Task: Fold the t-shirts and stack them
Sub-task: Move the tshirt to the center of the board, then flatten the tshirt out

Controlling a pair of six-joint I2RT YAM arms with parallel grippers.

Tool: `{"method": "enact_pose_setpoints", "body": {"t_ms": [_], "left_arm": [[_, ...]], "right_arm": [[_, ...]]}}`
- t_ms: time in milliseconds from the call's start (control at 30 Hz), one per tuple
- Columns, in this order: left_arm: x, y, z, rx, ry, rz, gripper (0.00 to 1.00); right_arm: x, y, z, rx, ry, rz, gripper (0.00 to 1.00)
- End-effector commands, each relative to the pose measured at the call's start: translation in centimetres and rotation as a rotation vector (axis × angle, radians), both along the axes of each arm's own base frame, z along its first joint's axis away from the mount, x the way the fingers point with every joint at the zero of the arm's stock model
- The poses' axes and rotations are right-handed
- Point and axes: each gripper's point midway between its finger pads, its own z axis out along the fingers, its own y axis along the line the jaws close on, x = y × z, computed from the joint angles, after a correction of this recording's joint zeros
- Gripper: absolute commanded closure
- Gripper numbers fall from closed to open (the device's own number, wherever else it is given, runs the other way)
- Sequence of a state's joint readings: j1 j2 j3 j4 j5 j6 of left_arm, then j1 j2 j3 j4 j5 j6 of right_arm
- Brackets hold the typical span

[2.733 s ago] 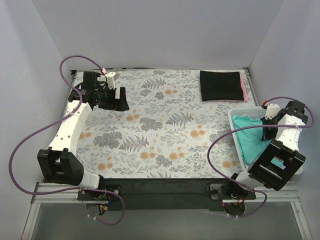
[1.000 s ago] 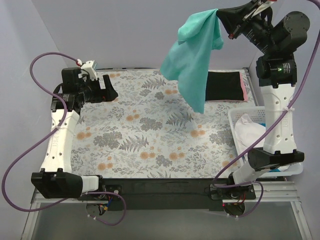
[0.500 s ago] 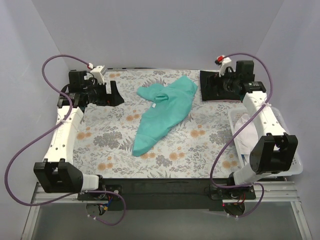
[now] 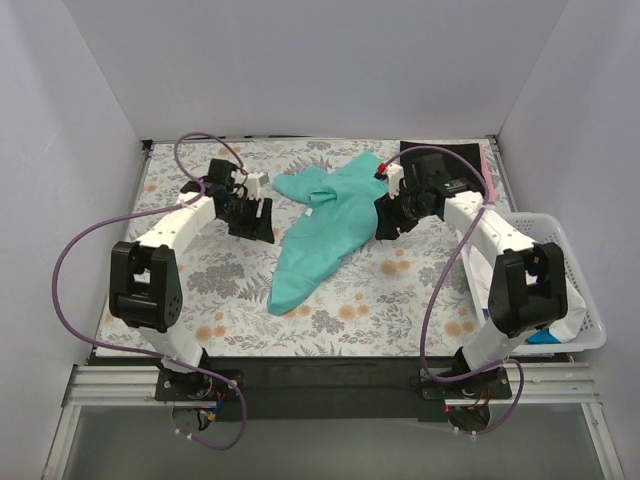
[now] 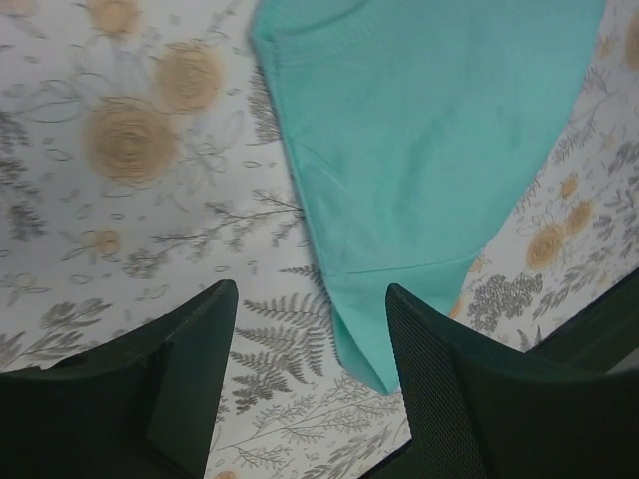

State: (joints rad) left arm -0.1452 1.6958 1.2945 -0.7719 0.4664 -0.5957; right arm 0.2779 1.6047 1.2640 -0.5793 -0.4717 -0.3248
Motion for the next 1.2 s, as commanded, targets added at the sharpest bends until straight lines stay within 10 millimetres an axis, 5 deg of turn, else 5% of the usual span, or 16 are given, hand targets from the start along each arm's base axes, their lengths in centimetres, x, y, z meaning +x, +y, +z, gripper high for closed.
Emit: {"method": "enact_pose_setpoints", "body": {"t_ms": [0,200,300,367,567,700,867,1167], "left_arm": [[-2.8,-3.4,-0.9,0.044,-0.005,-0.143,0.4],[-6.4,-3.9,-3.8,0.091,0.059,-0.164,0.4],[-7.5,-3.7,-3.7,0.075,0.077,-0.147,0.4],[-7.6,-3.9,-1.9,0.007,0.038,-0.112,0.4],[-4.9,0.7,1.5,-0.159,0.046,0.123,0.38],[-3.9,4.2,0.6,-0.165,0.107,0.258,0.36],[-3.6,5.7,-0.5,-0.16,0.159,0.291,0.33],[-3.0,8.0,-0.5,-0.201,0.17,0.344,0.31]], "right_arm": [[0.6,0.4,-1.6,-0.026,0.036,-0.024,0.37],[2.3,0.6,-1.5,-0.032,0.006,-0.03,0.39],[3.1,2.3,0.3,0.01,-0.037,0.025,0.42],[3.2,3.7,1.6,0.003,-0.087,0.089,0.42],[-1.5,10.8,2.7,-0.028,-0.174,0.327,0.43],[-7.3,16.8,2.4,-0.078,-0.249,0.571,0.39],[-13.4,22.1,0.8,-0.18,-0.376,0.89,0.27],[-16.1,27.7,-1.3,-0.234,-0.515,1.161,0.23]]}}
